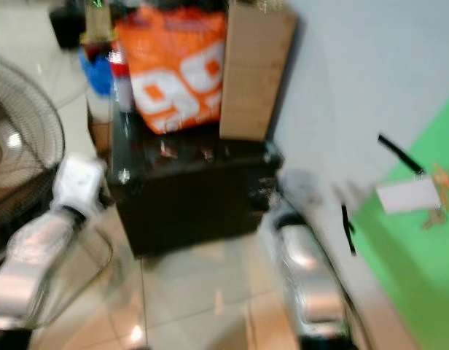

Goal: Hang keys on a hook

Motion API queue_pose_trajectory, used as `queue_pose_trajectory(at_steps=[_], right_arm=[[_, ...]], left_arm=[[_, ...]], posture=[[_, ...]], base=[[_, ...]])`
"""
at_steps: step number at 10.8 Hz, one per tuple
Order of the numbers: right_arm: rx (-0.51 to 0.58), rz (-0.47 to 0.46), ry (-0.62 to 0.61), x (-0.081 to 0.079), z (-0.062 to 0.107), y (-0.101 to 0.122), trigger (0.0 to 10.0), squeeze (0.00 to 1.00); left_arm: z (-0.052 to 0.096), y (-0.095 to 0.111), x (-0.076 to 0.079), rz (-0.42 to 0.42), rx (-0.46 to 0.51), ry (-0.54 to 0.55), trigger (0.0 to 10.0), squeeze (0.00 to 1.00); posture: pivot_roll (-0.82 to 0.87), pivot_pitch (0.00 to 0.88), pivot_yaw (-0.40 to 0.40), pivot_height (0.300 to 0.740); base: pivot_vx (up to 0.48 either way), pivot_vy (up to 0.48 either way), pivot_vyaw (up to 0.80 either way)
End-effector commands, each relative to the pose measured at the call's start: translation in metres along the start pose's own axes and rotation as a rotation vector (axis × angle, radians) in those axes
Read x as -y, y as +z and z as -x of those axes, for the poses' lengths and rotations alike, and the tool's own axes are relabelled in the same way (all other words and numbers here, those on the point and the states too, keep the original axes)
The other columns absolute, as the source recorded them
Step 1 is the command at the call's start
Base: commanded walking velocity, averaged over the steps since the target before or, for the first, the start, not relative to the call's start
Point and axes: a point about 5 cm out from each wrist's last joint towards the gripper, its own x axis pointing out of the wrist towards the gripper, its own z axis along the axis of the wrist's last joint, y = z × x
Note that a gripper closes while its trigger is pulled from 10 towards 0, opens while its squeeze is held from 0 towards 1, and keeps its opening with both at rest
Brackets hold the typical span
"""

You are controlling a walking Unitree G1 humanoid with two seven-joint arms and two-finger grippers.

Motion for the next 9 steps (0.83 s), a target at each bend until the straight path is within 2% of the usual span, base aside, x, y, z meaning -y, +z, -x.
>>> queue_pose_trajectory(at_steps=[1,6,9], right_arm=[[-0.008,0.009,-0.044,0.0138,0.0008,0.0004,10.0,1.0],[-0.028,0.008,-0.029,0.0122,0.0008,-0.0032,10.0,1.0],[-0.047,0.011,-0.066,0.019,0.0003,-0.0056,10.0,1.0]], left_arm=[[-0.0047,0.0079,0.0083,-0.004,0.032,-0.03,10.0,0.0],[-0.0047,0.0064,0.0072,-0.001,0.027,-0.022,10.0,0.0],[-0.0055,0.0065,0.0082,0.002,0.03,-0.019,10.0,0.01]], posture=[[0.01,0.0,-0.04,0.74],[0.01,0.0,-0.042,0.74],[0.01,0.0,-0.047,0.74]], base=[[0.304,0.0,0.0],[0.304,0.0,0.0],[0.304,0.0,0.0]])
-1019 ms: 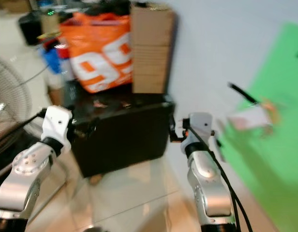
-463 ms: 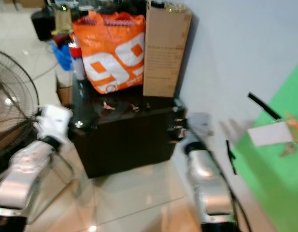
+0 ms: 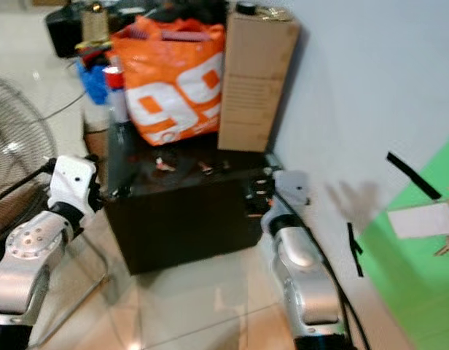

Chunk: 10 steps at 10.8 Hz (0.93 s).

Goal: Hang keys on a hook

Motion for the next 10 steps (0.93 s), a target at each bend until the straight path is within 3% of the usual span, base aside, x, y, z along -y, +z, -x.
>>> queue_pose_trajectory(at_steps=[1,10], right_arm=[[-0.017,-0.001,-0.038,0.0079,-0.001,-0.0013,10.0,1.0],[-0.032,0.013,-0.051,0.0124,-0.004,-0.0019,10.0,1.0]], left_arm=[[-0.0022,0.0018,0.0055,-0.008,0.009,-0.017,10.0,0.01],[-0.0033,0.0019,0.0051,-0.003,0.014,-0.018,10.0,0.04]], posture=[[0.01,0.0,-0.047,0.74],[0.01,0.0,-0.051,0.74]], base=[[0.311,0.0,0.0],[0.326,0.0,0.0]])
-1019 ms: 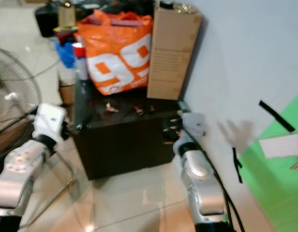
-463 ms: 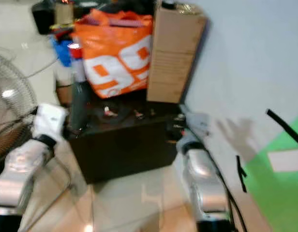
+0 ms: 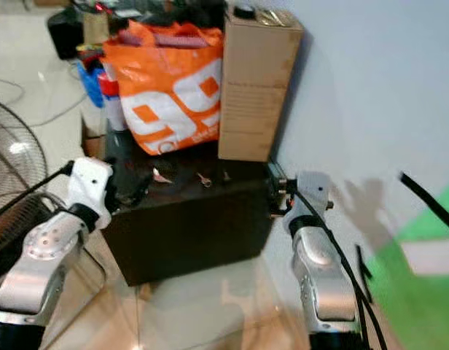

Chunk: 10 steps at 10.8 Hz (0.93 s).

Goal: Hang keys on a hook

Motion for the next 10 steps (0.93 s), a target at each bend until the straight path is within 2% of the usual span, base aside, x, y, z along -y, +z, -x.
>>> queue_pose_trajectory(at_steps=[1,4,6,10], right_arm=[[0.003,0.004,0.017,-0.005,-0.001,0.002,10.0,1.0],[-0.019,0.007,0.02,-0.001,-0.001,0.0,10.0,1.0],[-0.018,0.016,0.021,0.001,-0.002,0.0,10.0,1.0],[-0.011,0.057,0.024,0.007,-0.004,0.002,10.0,1.0]], left_arm=[[0.001,0.002,-0.005,-0.013,0.006,0.014,10.0,0.04],[0.0,0.002,-0.004,-0.014,0.006,0.012,10.0,0.04],[0.0,0.002,-0.004,-0.014,0.007,0.011,10.0,0.04],[0.001,0.003,-0.002,-0.014,0.01,0.008,10.0,0.04]], posture=[[0.01,0.0,-0.051,0.74],[0.01,0.0,-0.055,0.74],[0.01,0.0,-0.055,0.74],[0.02,0.0,-0.059,0.74]], base=[[0.36,0.0,0.0],[0.368,0.0,0.0],[0.371,0.0,-0.62],[0.368,0.0,0.0]])
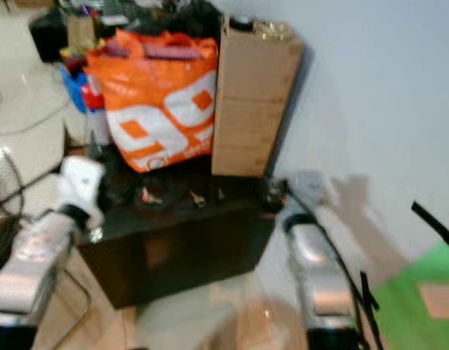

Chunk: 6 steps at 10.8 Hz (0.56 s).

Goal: Hang keys on a hook

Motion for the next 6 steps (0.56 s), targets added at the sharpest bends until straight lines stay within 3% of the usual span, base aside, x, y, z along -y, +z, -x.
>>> queue_pose_trajectory(at_steps=[1,4,6], right_arm=[[-0.005,0.021,-0.035,0.0138,0.0014,-0.0005,10.0,1.0],[-0.013,0.061,0.006,0.0133,0.0008,-0.0022,10.0,1.0],[-0.02,0.076,0.024,0.0123,0.0007,-0.0034,10.0,1.0]], left_arm=[[-0.0028,0.0045,0.0073,-0.004,0.016,-0.024,10.0,0.05],[-0.0014,0.0044,0.0089,-0.008,0.017,-0.028,10.0,0.04],[-0.0008,0.0043,0.0094,-0.009,0.017,-0.029,10.0,0.04]], posture=[[0.02,0.0,-0.061,0.74],[0.02,0.0,-0.069,0.74],[0.02,0.0,-0.071,0.74]], base=[[0.368,0.0,0.0],[0.371,0.0,0.0],[0.371,0.0,0.54]])
